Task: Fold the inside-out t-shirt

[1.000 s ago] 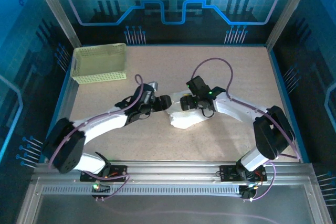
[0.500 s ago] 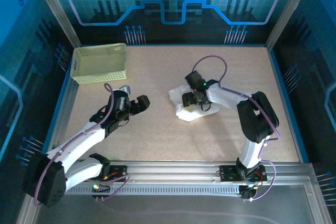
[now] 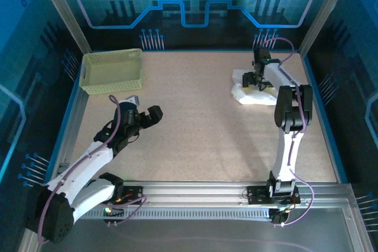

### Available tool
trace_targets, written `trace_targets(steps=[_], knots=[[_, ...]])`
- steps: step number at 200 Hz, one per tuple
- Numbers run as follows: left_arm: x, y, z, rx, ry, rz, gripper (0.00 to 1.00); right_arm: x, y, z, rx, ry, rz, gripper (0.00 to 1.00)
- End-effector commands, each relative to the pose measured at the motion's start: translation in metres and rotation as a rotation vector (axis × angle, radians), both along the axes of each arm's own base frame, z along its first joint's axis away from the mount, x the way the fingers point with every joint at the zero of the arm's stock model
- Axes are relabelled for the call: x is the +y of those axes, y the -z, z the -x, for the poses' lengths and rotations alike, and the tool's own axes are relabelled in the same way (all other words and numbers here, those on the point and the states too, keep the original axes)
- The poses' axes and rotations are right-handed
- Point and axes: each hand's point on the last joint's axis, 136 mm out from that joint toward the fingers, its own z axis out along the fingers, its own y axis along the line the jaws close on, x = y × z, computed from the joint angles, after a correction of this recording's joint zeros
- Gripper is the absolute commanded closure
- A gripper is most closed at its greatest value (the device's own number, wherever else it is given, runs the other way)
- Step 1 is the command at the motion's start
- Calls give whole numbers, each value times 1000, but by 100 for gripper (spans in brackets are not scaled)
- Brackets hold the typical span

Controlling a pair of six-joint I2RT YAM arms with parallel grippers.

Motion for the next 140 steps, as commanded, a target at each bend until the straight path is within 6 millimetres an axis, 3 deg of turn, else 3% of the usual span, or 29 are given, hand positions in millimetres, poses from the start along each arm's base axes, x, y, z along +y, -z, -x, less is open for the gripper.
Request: trace_targets(steps=[1, 16, 21, 73, 91, 113, 133, 140], knots=[[15, 10, 5, 4, -18, -83, 1, -36, 9, -9, 53, -61, 61, 7], [18, 9, 3, 2, -21, -105, 1, -52, 2, -27, 33, -83, 85, 7], [18, 9, 2, -1, -19, -111, 1, -56, 16, -30, 60, -88, 90, 7], [27, 0, 1, -17, -32, -176, 1, -84, 29, -61, 49, -98, 77, 7], [30, -2, -2, -13, -42, -196, 1, -78, 1, -66, 7, -89, 56, 7], [30, -4, -7, -5, -42, -210, 1, -61, -53, -65, -83, -102, 55, 7], [29, -5, -11, -9, -42, -205, 1, -51, -92, -50, -134, -80, 38, 6], [29, -6, -11, -15, -42, -204, 1, -47, -91, -41, -123, -61, 10, 6]])
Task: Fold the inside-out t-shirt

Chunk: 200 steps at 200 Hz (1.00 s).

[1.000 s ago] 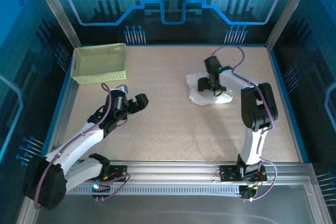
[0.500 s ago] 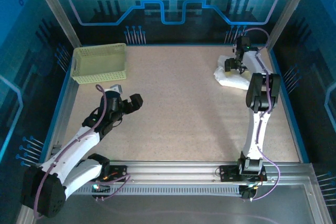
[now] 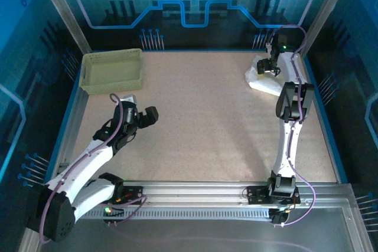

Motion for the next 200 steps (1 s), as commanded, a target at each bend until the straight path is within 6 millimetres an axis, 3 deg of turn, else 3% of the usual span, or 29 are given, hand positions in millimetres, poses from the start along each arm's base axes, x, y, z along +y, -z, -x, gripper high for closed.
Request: trace_targets(steps=[1, 63, 79, 98, 128, 160, 200], knots=[[5, -13, -7, -31, -10, -29, 1, 19, -64, 26, -64, 23, -60, 6], [9, -16, -6, -55, -17, -34, 1, 62, -38, 125, 11, 169, -331, 12], [9, -15, -6, -59, -20, -24, 1, 72, -24, 138, 44, 179, -393, 15], [9, -12, -5, -62, -23, -15, 1, 71, -4, 138, 77, 187, -414, 18], [11, -12, -3, -69, -25, -22, 1, 43, 17, 120, 77, 243, -364, 18], [15, -15, 2, -81, -29, -33, 1, -9, 24, 102, 68, 333, -243, 18], [19, -14, 5, -88, -42, -36, 1, -71, 34, 78, 58, 451, -233, 19]])
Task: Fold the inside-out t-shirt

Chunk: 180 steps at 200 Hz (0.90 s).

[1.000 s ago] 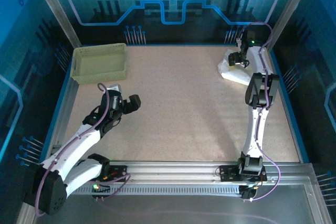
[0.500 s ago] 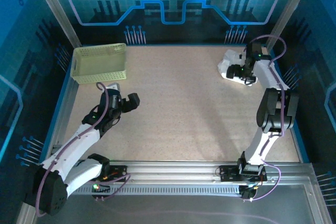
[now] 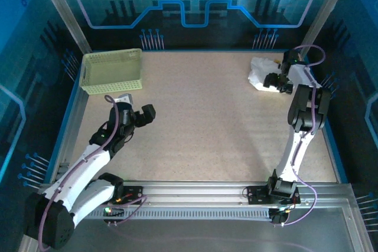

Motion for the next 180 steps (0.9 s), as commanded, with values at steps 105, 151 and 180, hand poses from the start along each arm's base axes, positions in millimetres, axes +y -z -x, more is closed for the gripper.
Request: trace_targets(steps=[105, 151, 180], knots=[[45, 2, -41, -65, -139, -329, 1, 0, -79, 24, -246, 64, 7, 14], [90, 21, -80, -38, -235, -408, 1, 56, -89, 55, -560, -100, 87, 7], [89, 53, -91, -56, -142, -382, 1, 92, -93, 72, -770, -228, 175, 1]])
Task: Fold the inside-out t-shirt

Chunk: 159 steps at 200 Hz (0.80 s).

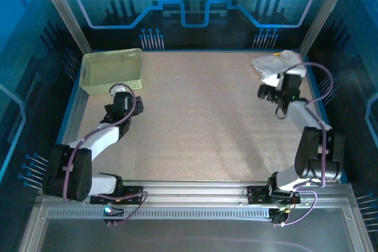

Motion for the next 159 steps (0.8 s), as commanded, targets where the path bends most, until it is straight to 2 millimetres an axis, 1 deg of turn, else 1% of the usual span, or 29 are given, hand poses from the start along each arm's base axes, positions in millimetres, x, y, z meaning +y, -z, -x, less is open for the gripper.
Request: trace_targets(steps=[1, 12, 33, 41, 52, 63, 67, 70, 76, 82, 95, 107, 131, 139, 141, 148, 159], knots=[[-5, 1, -21, -82, 100, -16, 1, 23, -38, -17, -302, -95, 113, 1], [-7, 4, -21, -88, 130, -29, 1, 35, -40, -13, -311, -143, 143, 0], [-17, -3, -25, -144, 205, -48, 1, 57, -41, -8, -326, -255, 153, 0], [-19, -4, -25, -156, 222, -57, 1, 64, -35, -2, -318, -287, 154, 0], [-20, -8, -26, -185, 241, -81, 1, 70, -22, 10, -310, -311, 167, 0], [-23, -7, -25, -231, 263, -79, 1, 67, -7, 22, -324, -292, 182, 0], [-25, -6, -25, -255, 273, -74, 1, 65, -10, 23, -361, -275, 190, 0], [-27, -2, -25, -263, 288, -70, 1, 63, -12, 24, -370, -264, 192, 0], [-33, 5, -26, -281, 329, -75, 1, 63, -21, 26, -413, -269, 193, 0], [-38, 7, -24, -294, 360, -77, 1, 63, -24, 27, -431, -270, 178, 0], [-42, 8, -22, -287, 381, -70, 1, 69, -18, 28, -448, -304, 164, 0], [-42, 9, -23, -280, 382, -62, 1, 71, -12, 25, -450, -315, 155, 0], [-36, 10, -26, -269, 354, -51, 1, 75, 10, 13, -398, -324, 174, 0], [-32, 9, -27, -266, 333, -49, 1, 73, 12, 8, -389, -300, 194, 0], [-32, 9, -27, -265, 331, -49, 1, 73, 15, 9, -367, -294, 195, 0], [-31, 10, -27, -265, 330, -47, 1, 70, 14, 6, -349, -271, 210, 0], [-32, 10, -27, -265, 331, -47, 1, 66, 14, 6, -347, -242, 227, 0]])
